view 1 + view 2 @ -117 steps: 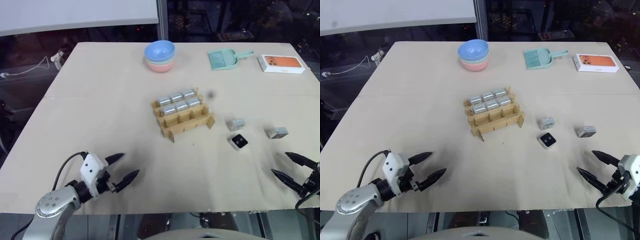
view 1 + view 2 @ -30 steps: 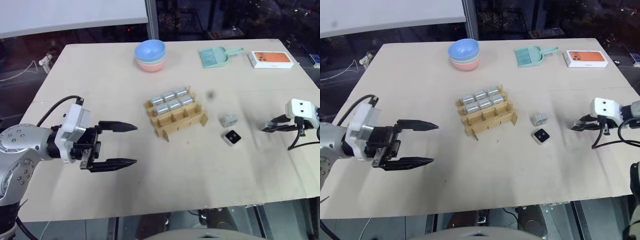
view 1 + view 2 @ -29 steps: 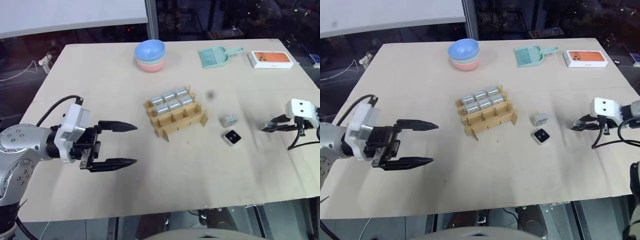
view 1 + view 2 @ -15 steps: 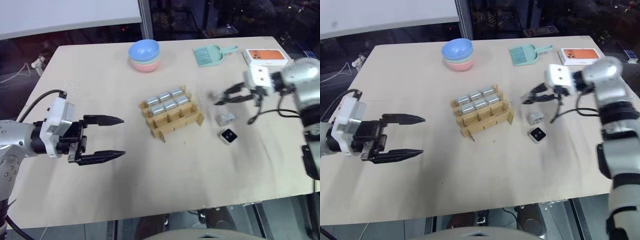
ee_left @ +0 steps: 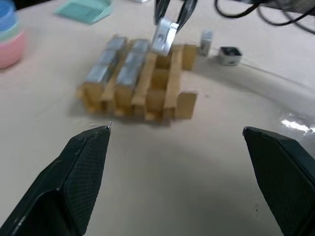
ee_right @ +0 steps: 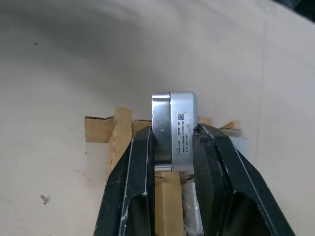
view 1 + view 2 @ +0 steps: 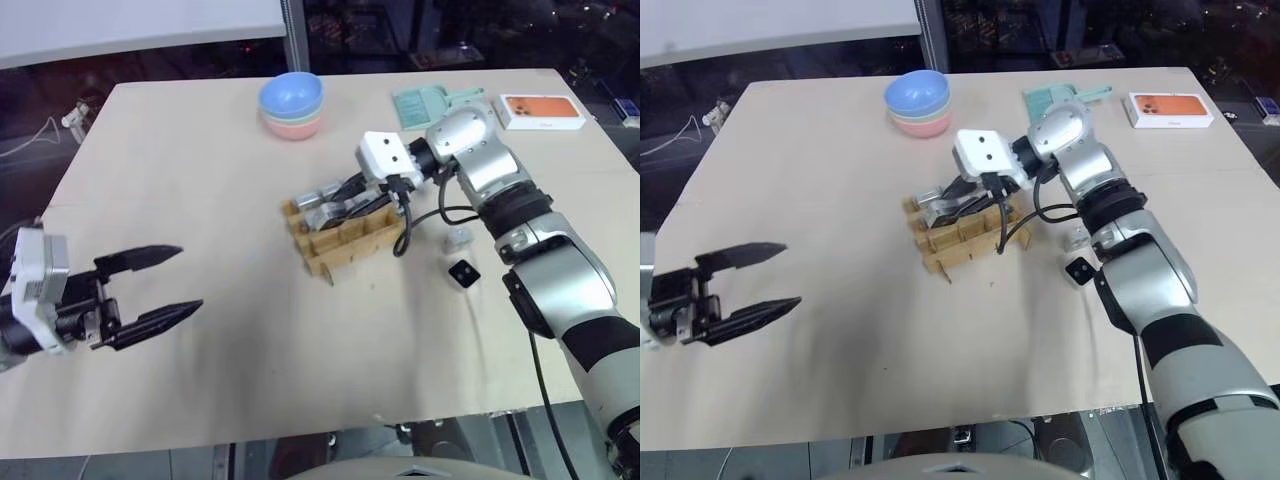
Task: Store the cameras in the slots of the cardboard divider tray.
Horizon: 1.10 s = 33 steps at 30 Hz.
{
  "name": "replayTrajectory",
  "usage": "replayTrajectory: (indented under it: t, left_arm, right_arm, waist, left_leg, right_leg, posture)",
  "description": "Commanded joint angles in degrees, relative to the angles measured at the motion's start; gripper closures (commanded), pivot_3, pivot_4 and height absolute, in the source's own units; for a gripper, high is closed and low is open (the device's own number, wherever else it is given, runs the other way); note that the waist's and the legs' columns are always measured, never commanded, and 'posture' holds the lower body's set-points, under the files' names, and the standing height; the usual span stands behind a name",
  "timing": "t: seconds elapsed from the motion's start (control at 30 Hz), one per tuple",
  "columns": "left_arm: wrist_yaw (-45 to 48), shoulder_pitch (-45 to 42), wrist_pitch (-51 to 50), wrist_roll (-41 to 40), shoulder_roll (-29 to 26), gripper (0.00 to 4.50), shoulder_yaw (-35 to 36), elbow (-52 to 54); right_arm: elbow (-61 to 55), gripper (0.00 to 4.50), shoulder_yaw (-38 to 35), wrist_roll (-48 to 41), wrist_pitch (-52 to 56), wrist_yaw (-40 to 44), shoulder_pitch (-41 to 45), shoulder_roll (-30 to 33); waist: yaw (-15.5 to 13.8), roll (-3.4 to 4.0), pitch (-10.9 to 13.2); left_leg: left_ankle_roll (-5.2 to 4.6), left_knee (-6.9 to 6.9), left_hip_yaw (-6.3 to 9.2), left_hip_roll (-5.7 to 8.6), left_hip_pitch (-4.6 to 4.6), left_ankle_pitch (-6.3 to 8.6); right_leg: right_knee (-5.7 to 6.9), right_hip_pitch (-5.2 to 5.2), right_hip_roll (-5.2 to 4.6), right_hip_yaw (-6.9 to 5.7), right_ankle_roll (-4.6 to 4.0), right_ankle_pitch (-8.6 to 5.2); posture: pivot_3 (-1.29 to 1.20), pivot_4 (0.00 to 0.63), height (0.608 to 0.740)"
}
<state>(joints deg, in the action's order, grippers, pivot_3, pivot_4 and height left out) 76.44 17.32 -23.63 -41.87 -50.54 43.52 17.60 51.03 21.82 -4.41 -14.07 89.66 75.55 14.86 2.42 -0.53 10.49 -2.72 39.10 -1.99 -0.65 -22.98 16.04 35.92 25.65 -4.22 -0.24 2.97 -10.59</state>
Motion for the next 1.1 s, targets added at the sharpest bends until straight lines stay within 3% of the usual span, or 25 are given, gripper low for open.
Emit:
replayTrajectory:
  t: [0.03, 0.6, 0.93, 0.97, 1.0, 1.07, 1.1]
  left_arm:
    - [-0.9, 1.9, 1.4, -0.9, 1.2, 0.00, 4.0, 3.0]
    - [-3.1, 3.0, 3.1, -1.0, 1.7, 0.00, 3.5, 4.0]
    - [-4.0, 2.3, 2.9, -1.2, 1.2, 0.00, 2.4, 4.4]
    - [-4.1, 2.1, 2.8, -1.3, 1.2, 0.00, 2.3, 4.5]
    - [-4.3, 2.0, 2.7, -1.4, 1.2, 0.00, 2.1, 4.7]
    - [-4.7, 1.6, 2.8, -1.4, 1.3, 0.00, 1.8, 5.1]
    - [-5.1, 1.1, 2.9, -1.6, 1.3, 0.00, 1.7, 5.3]
  right_arm:
    - [1.7, 3.95, 1.7, 2.4, -2.3, 2.8, 3.0, -0.8]
    - [11.5, 3.95, 3.3, 13.2, -4.1, -6.3, 5.0, -6.6]
    - [11.3, 3.95, 2.9, 14.7, -2.0, -4.7, 4.2, -7.3]
    - [11.1, 3.15, 2.7, 14.6, -2.2, -5.0, 4.0, -7.3]
    - [10.9, 2.91, 2.5, 14.5, -2.5, -5.5, 3.7, -7.3]
    - [10.7, 1.78, 0.8, 13.5, -3.8, -8.5, 3.3, -7.6]
    - [10.8, 1.51, -0.2, 12.8, -3.7, -9.8, 3.4, -7.8]
  waist:
    - [-0.1, 0.00, 0.0]
    - [0.1, 0.00, 0.0]
    - [0.0, -0.01, 0.0]
    - [0.0, 0.00, 0.0]
    - [0.0, 0.00, 0.0]
    - [0.1, 0.00, 0.0]
    - [0.1, 0.00, 0.0]
  left_leg:
    - [0.00, 0.00, 0.01, -0.01, 0.01, 0.00]
    - [0.32, -0.03, 0.11, -0.19, 0.10, -0.19]
    - [0.32, -0.03, 0.11, -0.18, 0.09, -0.20]
    - [0.32, -0.03, 0.11, -0.18, 0.09, -0.20]
    - [0.32, -0.03, 0.11, -0.18, 0.09, -0.20]
    - [0.32, -0.04, 0.12, -0.18, 0.09, -0.20]
    - [0.33, -0.04, 0.11, -0.18, 0.09, -0.20]
  right_leg:
    - [0.02, 0.00, 0.01, 0.00, -0.01, 0.00]
    - [0.10, -0.01, 0.22, -0.10, -0.36, 0.16]
    - [0.09, -0.02, 0.22, -0.10, -0.32, 0.18]
    - [0.10, -0.02, 0.22, -0.10, -0.32, 0.18]
    - [0.10, -0.02, 0.22, -0.10, -0.32, 0.18]
    - [0.10, -0.01, 0.22, -0.10, -0.31, 0.18]
    - [0.10, -0.01, 0.22, -0.10, -0.31, 0.18]
  posture:
    - [0.00, 0.150, 0.740]
    - [0.00, 0.150, 0.740]
    - [0.00, 0.150, 0.740]
    - [0.00, 0.150, 0.740]
    - [0.00, 0.150, 0.740]
    - [0.00, 0.150, 0.740]
    - [0.00, 0.150, 0.740]
